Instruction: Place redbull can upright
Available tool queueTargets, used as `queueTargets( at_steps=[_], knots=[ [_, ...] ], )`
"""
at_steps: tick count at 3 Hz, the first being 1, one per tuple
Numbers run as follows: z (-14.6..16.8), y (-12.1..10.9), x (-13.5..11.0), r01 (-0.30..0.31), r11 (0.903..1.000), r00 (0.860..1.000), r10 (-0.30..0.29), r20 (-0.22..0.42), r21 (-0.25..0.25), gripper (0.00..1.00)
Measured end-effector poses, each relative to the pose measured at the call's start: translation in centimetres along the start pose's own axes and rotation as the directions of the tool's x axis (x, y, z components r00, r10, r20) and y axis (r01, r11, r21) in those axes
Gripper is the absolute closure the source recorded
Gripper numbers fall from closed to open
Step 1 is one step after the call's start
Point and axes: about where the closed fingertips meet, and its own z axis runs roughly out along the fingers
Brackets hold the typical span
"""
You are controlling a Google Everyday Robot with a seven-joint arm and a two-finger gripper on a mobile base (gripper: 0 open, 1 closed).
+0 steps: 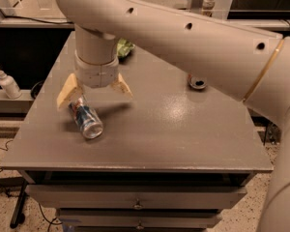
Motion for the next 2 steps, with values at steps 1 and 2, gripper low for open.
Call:
queueTargets(
  at_steps=[1,2],
  knots=[
    [1.7,-2.0,-0.3,0.078,0.9967,0.996,-0.079,0.029,0.023,0.0],
    [2.7,-4.5,0.5,0.194,0.9808,0.98,-0.195,0.034,0.017,0.0]
  ],
)
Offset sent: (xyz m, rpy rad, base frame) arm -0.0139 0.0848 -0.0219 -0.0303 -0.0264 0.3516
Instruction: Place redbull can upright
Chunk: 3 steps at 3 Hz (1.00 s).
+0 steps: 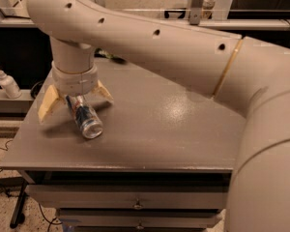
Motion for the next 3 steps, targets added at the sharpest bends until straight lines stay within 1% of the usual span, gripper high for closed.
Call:
queueTargets(
  at_steps=[1,2,3],
  knots=[
    [0.44,-1.72,1.04,0.099,0.9937,0.995,-0.1,-0.022,-0.053,0.16],
    [0.51,-2.38,1.3,0.151,0.9819,0.986,-0.158,-0.055,-0.115,0.41],
    [0.18,-2.55,1.27,0.17,0.9694,0.978,-0.188,-0.093,-0.177,0.64]
  ],
)
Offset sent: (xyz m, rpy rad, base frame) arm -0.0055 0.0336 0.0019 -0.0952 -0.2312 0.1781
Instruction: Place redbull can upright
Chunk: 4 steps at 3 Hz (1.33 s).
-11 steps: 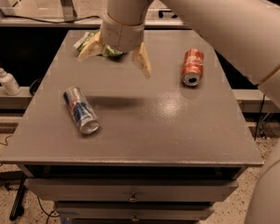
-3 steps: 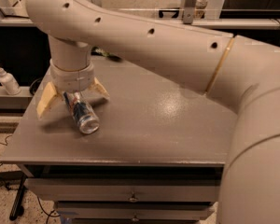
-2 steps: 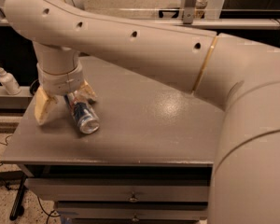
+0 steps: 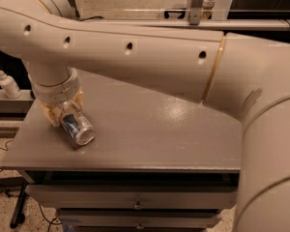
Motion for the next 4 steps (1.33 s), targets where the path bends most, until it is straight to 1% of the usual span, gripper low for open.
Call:
queueTargets(
  at_steps=[1,2,3,4],
  knots=[
    [-0.9,-0.2,0.6,0.013,0.9989,0.999,-0.015,-0.044,-0.045,0.87],
    [-2.7,-0.4,2.1,0.022,0.9982,0.996,-0.027,-0.086,-0.055,1.0],
    [-5.4,0.0,4.3,0.018,0.9997,0.989,-0.016,-0.149,0.014,1.0],
    [-8.4,-0.2,6.5,0.032,0.9875,0.975,0.003,-0.224,0.154,1.0]
  ],
)
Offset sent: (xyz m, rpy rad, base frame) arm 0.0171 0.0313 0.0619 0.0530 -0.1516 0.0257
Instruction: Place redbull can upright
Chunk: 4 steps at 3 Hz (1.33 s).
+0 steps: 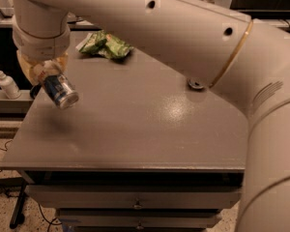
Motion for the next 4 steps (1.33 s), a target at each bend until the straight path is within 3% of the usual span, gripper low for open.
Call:
queueTargets(
  at_steps=[1,2,3,4],
  knots=[
    [-1.56,-0.52,1.98,0.006,0.9823,0.996,0.011,-0.087,0.187,1.0],
    [-2.1,-1.13,1.88,0.008,0.9724,0.996,0.013,-0.091,0.233,1.0],
    [-2.03,-1.08,1.9,0.009,0.9739,0.996,0.012,-0.091,0.227,1.0],
    [-2.25,-0.63,1.93,0.015,0.9718,0.987,0.024,-0.159,0.235,1.0]
  ],
)
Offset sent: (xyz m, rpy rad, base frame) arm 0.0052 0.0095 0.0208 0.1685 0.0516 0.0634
